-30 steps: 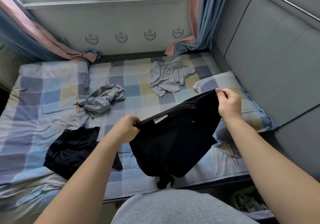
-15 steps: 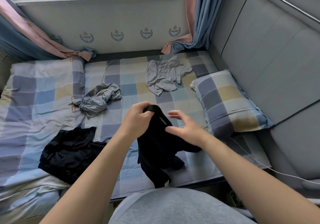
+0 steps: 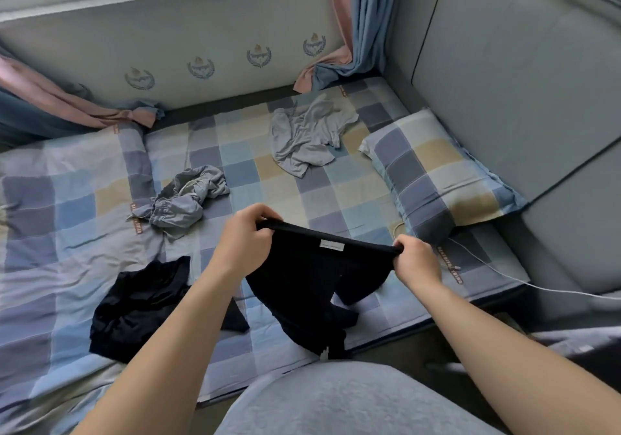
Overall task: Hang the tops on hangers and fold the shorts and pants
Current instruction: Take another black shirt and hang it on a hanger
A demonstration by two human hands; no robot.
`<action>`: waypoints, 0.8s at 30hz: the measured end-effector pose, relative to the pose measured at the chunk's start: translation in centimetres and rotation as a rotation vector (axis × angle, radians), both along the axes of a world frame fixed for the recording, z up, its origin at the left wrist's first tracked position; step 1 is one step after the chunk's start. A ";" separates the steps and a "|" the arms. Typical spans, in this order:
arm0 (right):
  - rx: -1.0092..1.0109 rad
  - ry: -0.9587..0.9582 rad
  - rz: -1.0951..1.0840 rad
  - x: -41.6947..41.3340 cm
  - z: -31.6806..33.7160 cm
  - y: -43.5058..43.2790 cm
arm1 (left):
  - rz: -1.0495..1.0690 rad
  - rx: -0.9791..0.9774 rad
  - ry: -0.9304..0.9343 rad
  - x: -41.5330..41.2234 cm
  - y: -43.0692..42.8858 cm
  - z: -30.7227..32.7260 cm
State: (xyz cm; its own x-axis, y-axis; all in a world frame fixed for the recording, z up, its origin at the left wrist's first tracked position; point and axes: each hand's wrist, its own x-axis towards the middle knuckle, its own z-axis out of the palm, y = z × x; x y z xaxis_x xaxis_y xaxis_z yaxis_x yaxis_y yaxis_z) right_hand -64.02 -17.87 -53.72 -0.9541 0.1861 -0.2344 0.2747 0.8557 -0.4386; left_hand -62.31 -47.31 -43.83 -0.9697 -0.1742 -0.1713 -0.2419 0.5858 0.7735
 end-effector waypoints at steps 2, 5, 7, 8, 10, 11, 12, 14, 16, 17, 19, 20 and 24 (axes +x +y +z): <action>-0.079 0.030 -0.040 1.5 0.2 1.0 | -0.044 -0.096 -0.047 0.0 -0.8 -1.9; -0.308 0.096 -0.014 4.5 2.0 -0.4 | -0.084 -0.153 -0.144 0.1 -1.4 -4.9; -0.447 0.114 0.020 7.2 3.4 -2.2 | -0.167 -0.112 -0.249 0.1 -1.6 -6.3; -0.477 0.127 0.018 8.8 4.0 -3.1 | -0.222 -0.089 -0.286 0.2 -1.8 -6.7; -0.522 0.186 -0.044 12.1 4.9 -5.1 | -0.356 -0.058 -0.308 0.7 -2.2 -7.0; -0.540 0.229 -0.091 13.9 5.1 -6.1 | -0.423 -0.043 -0.307 1.1 -2.4 -6.9; -0.553 0.270 -0.147 15.6 5.2 -7.2 | -0.488 -0.028 -0.308 1.7 -2.4 -6.7; -0.588 0.333 -0.299 19.4 5.0 -9.5 | -0.632 -0.011 -0.314 3.5 -2.3 -6.2; -0.632 0.395 -0.466 23.5 4.8 -12.2 | -0.761 -0.005 -0.329 5.9 -1.9 -6.1; -0.645 0.422 -0.549 25.7 4.6 -13.5 | -0.825 0.006 -0.358 7.4 -1.6 -6.1; -0.657 0.461 -0.675 30.0 4.9 -15.9 | -0.947 0.027 -0.433 10.6 -1.0 -6.2; -0.650 0.478 -0.714 32.0 5.2 -16.7 | -1.004 0.028 -0.468 12.1 -0.6 -6.4; -0.573 0.550 -0.929 39.2 6.3 -18.5 | -1.244 0.024 -0.562 18.0 1.6 -6.3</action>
State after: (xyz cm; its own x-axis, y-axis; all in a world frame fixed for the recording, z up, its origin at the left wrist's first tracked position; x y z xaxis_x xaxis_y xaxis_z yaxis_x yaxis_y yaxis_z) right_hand -24.77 -36.34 -47.42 -0.5108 0.8521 -0.1137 0.3374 0.0770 -0.9382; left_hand -44.33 -45.73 -50.15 -0.2813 0.7633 -0.5816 0.1475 0.6333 0.7597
